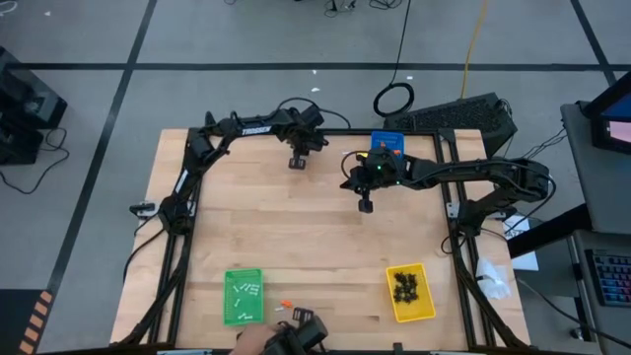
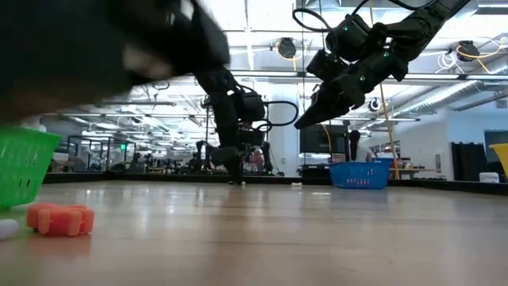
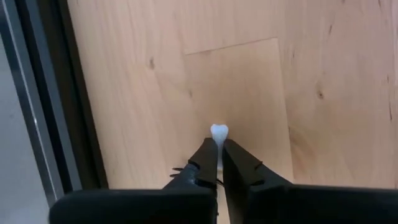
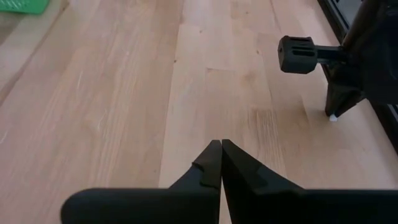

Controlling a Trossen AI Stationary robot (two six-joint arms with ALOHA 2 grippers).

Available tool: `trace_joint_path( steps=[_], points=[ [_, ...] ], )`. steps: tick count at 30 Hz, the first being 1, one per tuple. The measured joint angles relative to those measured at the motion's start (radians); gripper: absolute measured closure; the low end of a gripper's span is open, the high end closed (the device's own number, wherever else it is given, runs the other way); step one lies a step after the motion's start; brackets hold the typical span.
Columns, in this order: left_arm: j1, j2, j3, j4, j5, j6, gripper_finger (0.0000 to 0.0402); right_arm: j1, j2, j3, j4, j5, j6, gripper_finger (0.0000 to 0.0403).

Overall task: Sort Halloween decoration
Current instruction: Put the white bone toy into the green bin

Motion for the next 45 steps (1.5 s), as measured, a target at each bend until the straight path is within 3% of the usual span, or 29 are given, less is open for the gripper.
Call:
trace_joint_path(
  steps=[12,27,37,45],
  points=[
    [-0.060,-0.115,0.007,-0.165,0.064,-0.098,0.0399,0.001,-0.030,0.001,-0.038,-0.002,0.004,0.0403],
    [-0.270,-0.368,-0.038,-0.443,0.106,-0.304,0.0401,0.002,-0.032,0.001,-0.069,-0.022,-0.002,0.0403],
    [-0.524,-0.581,-0.206,-0.547,0.106,-0.611,0.0401,0.003,-0.032,0.001,-0.069,-0.047,0.007,0.0403],
    [-0.839,-0.715,-0.314,-0.567,0.111,-1.028,0.0401,0.028,-0.032,0.001,-0.063,-0.050,0.009,0.0403]
  ],
)
